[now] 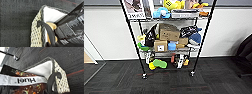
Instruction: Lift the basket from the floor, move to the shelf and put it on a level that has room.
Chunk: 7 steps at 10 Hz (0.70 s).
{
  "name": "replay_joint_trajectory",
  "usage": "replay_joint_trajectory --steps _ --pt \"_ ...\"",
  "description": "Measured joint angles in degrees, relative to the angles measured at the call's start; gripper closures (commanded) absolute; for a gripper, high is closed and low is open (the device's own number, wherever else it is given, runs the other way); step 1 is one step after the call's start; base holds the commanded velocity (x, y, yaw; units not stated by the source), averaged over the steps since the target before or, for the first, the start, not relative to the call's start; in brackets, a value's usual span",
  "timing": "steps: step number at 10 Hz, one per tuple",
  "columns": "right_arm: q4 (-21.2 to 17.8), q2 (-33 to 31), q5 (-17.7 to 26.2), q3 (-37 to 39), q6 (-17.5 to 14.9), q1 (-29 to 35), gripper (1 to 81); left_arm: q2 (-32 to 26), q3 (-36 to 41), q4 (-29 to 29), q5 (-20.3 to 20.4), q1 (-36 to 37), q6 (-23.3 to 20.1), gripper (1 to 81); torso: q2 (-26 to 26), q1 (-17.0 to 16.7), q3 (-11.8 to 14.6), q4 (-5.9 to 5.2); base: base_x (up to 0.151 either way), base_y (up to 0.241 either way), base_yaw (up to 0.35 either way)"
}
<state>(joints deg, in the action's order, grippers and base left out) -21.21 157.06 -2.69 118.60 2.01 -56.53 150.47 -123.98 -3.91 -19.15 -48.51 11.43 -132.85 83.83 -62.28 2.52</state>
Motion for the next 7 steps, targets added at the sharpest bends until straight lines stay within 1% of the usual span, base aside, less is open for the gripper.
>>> replay_joint_trajectory --steps 1,2,3,5,6,7 --pt "0.00 -1.02 0.17 -1.02 0.27 0.22 81.1 0.02 0.57 0.00 0.05 0.13 0.00 81.1 1.62 -1.03 -0.02 -0.17 0.000 0.000 0.000" --pt "0.05 -1.94 0.22 -1.34 0.41 0.27 81.1 0.28 1.54 -0.10 0.09 0.22 0.02 81.1 3.08 -1.99 -0.02 -1.00 0.000 0.000 0.000" --pt "0.10 -2.57 0.16 -1.34 0.40 0.33 81.1 0.63 2.28 -0.11 0.22 0.09 0.00 81.1 4.65 -2.97 -0.02 -2.34 0.000 0.000 0.000" --pt "0.11 -2.65 -0.30 -1.40 0.33 1.32 81.1 0.50 2.39 -0.11 0.74 0.09 0.00 81.1 8.08 -5.12 -0.02 -5.50 0.000 0.000 0.000" --pt "0.11 -2.38 -0.41 -1.57 0.33 1.82 81.1 0.20 2.23 -0.10 0.69 0.00 0.02 81.1 9.46 -6.01 -0.04 -6.29 0.000 0.000 0.000" --pt "0.13 -2.55 -0.26 -1.93 0.33 1.93 81.1 0.17 2.17 -0.10 0.88 0.06 0.00 81.1 11.17 -7.13 -0.04 -6.49 0.000 0.000 0.000"
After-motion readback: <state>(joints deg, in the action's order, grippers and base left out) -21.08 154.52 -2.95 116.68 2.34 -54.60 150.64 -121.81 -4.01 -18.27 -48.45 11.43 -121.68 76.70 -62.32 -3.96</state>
